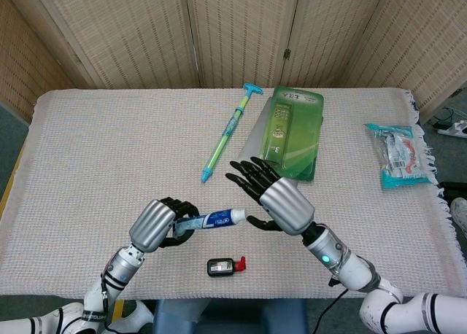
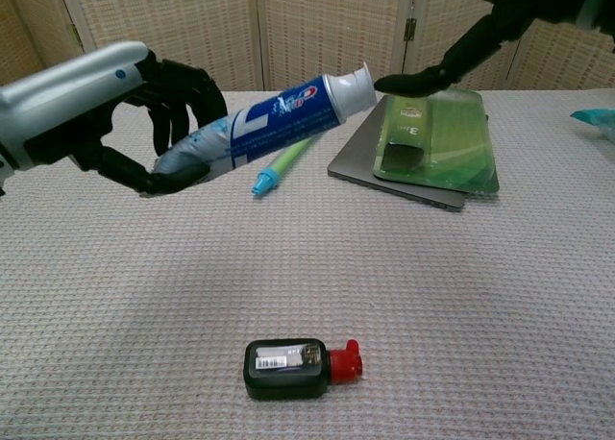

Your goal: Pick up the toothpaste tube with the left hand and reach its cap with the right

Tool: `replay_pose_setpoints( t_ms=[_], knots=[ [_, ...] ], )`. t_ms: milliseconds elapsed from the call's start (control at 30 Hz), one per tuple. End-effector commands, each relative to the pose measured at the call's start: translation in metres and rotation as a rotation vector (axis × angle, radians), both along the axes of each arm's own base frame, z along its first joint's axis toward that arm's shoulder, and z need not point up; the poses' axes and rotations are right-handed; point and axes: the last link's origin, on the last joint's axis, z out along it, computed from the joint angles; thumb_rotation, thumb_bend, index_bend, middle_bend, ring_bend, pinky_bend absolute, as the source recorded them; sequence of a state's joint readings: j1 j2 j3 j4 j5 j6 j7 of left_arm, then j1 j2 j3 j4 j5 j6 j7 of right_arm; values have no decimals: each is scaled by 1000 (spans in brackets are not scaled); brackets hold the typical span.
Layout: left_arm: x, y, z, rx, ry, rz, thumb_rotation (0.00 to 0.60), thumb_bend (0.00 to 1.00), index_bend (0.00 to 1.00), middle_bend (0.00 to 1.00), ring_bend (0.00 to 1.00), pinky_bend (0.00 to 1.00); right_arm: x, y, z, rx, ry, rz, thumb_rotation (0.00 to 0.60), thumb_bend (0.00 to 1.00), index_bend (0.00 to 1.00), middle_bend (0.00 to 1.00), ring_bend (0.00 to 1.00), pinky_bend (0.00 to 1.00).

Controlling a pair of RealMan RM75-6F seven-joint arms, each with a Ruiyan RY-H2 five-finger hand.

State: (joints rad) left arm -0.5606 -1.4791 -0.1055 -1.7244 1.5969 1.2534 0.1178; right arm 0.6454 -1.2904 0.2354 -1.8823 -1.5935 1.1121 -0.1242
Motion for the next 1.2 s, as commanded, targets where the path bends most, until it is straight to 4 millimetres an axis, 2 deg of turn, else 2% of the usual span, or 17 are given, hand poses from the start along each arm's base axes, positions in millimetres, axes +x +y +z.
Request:
replay_pose_setpoints(
  t_ms=[33, 133, 333, 400, 467, 567, 800, 1200],
  knots=[
    [-1, -1, 0, 2, -7, 2, 600, 676, 804, 825, 701, 579, 7, 0, -3, 13, 3, 6, 600, 308, 0, 0, 0, 0],
    [-3, 0, 1, 10, -26, 13, 600, 676, 804, 825, 701, 578, 9, 2, 0, 29, -21, 1, 600, 308, 0, 0, 0, 0],
    [-14, 2, 4, 21, -52, 30, 600, 679, 804, 825, 701, 574, -4, 11, 11, 159, -100, -57, 598, 308, 0, 0, 0, 0],
    [-15, 2, 4, 22, -58, 33, 600, 679, 804, 825, 701, 573, -6, 12, 10, 216, -129, -76, 532, 308, 0, 0, 0, 0],
    [-14, 1, 4, 22, -64, 31, 600, 680, 804, 825, 701, 571, -8, 10, 8, 258, -152, -83, 396, 309, 0, 0, 0, 0],
    [-12, 1, 4, 24, -69, 27, 600, 681, 805, 825, 701, 567, -8, 8, 3, 307, -185, -83, 338, 291, 0, 0, 0, 0],
    [-7, 1, 4, 21, -77, 26, 600, 683, 807, 826, 701, 564, -2, 4, -9, 406, -310, -84, 294, 215, 0, 0, 0, 0],
    [1, 1, 4, 15, -80, 24, 600, 684, 809, 827, 702, 562, 17, 0, -28, 480, -386, -52, 287, 211, 0, 0, 0, 0]
  ],
)
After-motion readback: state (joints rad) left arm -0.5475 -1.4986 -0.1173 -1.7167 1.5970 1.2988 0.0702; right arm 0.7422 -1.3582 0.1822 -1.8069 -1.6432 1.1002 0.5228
